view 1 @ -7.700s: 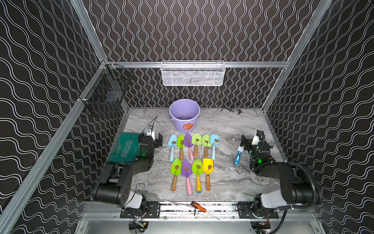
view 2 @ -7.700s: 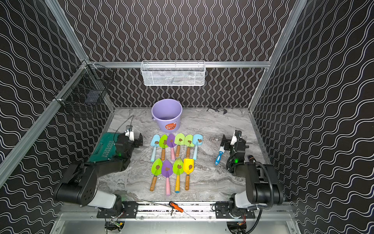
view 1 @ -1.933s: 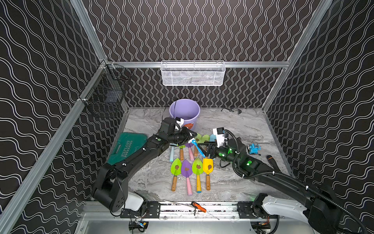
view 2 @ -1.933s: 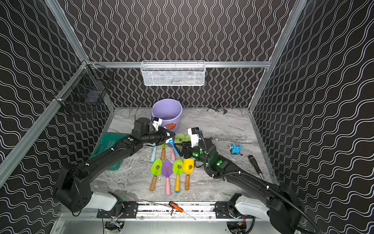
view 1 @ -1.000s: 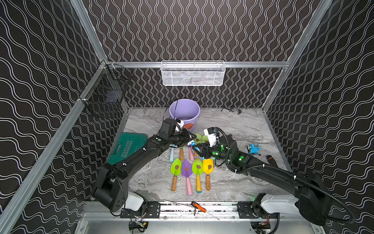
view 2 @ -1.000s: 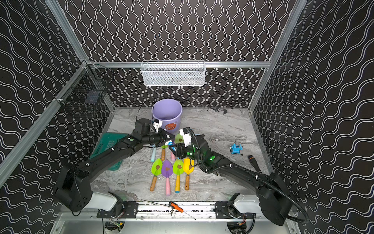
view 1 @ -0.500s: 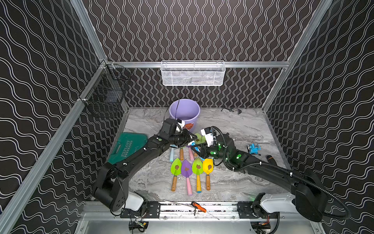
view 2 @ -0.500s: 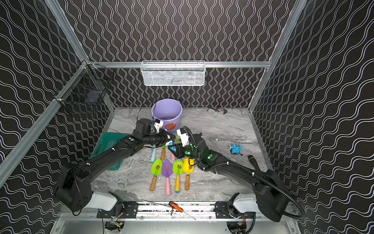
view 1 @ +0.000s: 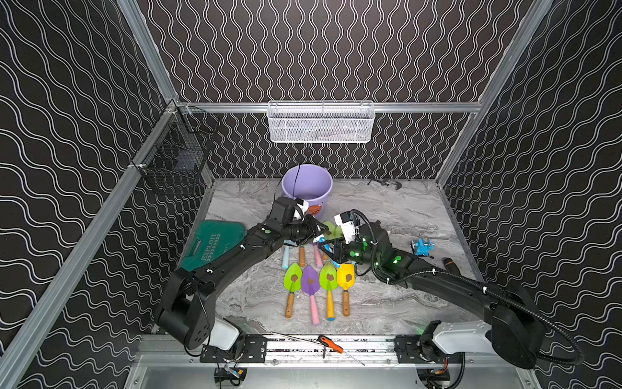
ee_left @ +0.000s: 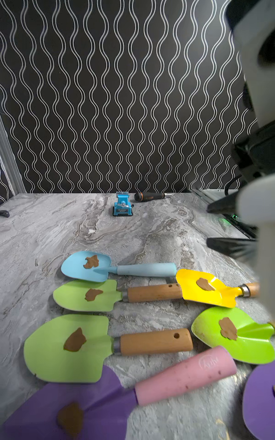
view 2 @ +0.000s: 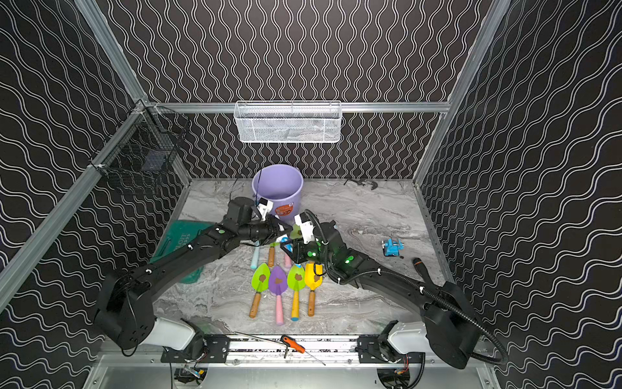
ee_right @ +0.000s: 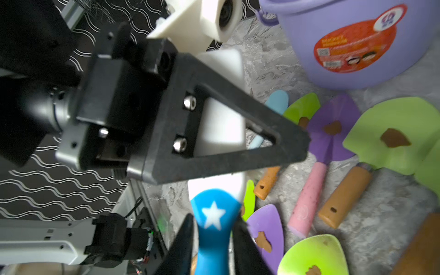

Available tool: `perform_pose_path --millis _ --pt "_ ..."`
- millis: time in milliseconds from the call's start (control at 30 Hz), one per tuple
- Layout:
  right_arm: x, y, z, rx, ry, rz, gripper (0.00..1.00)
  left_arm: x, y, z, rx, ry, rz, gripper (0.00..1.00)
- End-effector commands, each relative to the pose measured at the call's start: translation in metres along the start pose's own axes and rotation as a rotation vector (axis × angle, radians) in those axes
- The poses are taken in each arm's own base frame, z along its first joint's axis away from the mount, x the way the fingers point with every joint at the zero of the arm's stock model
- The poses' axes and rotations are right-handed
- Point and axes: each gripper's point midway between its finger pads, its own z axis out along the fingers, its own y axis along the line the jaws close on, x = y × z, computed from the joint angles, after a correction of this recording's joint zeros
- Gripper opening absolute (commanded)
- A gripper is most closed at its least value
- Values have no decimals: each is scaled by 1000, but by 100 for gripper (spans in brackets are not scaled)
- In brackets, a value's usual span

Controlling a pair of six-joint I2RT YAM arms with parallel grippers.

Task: Brush the soil off the hand trowel and place it into the bucket
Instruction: Pick up the brush from the center of the board.

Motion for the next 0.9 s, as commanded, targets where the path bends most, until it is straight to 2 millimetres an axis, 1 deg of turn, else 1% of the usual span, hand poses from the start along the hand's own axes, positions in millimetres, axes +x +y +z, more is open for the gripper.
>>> perform_pose_path --millis 0,200,333,467,600,800,867 --pt "2 -6 0 55 10 -30 35 0 2 -2 -28 0 4 0" --pt "12 -4 -1 63 35 -51 39 -2 5 -4 -48 -12 4 0" --pt "17 -1 1 82 37 -66 40 -2 8 -6 -60 -21 -5 0" --pt "17 2 -1 82 16 -58 41 -3 7 -8 -57 -36 -14 0" --pt "17 0 -6 95 -16 -45 42 -5 5 -12 -56 -57 -23 0" --pt "10 3 -14 83 -78 -37 43 -6 7 -15 -52 -77 -45 0" --pt "8 4 -16 77 -99 -35 42 -7 6 -15 -46 -81 -54 0"
